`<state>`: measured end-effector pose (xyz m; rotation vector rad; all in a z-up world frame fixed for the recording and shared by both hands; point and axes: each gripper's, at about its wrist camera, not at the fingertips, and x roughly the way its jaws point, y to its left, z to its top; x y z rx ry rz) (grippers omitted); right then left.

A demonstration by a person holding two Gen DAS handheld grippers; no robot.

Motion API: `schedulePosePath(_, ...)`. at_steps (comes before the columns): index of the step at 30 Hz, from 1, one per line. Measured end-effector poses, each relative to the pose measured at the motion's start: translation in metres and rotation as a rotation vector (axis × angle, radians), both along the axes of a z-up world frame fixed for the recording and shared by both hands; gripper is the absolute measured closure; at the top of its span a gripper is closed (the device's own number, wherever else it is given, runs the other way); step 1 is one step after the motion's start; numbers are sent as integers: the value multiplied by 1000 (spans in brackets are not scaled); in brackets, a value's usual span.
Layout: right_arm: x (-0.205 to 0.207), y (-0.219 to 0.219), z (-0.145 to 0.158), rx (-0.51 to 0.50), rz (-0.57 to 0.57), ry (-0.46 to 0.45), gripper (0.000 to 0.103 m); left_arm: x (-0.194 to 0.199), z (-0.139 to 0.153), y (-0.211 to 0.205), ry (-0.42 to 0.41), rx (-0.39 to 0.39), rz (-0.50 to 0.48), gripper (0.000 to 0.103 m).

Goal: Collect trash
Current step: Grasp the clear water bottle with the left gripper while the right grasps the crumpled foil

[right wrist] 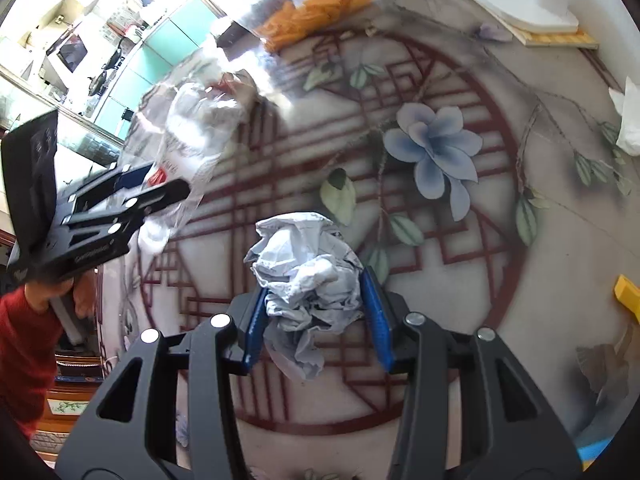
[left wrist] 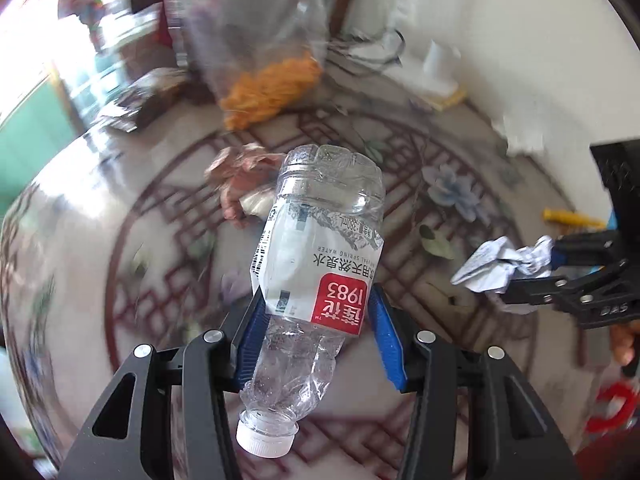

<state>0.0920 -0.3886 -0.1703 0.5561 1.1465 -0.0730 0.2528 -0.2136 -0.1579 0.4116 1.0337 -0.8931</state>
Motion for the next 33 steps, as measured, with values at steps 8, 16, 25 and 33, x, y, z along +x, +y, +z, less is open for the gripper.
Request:
schedulePosePath(8,-2,40,28,-50,68,-20,60,-78,35,63,-56,-52,274,56)
schedulePosePath(16,21,98,34,-153,188,11,60,-123,43,120,-57,-123,483,56)
schedulePosePath(25,55,185,46,-151,343,-49,60,-147,38,200,-41,-131,655,56)
schedulePosePath(33,51,253,58,-144,388,-80,60,-140,44,256,-49,-154,679,56)
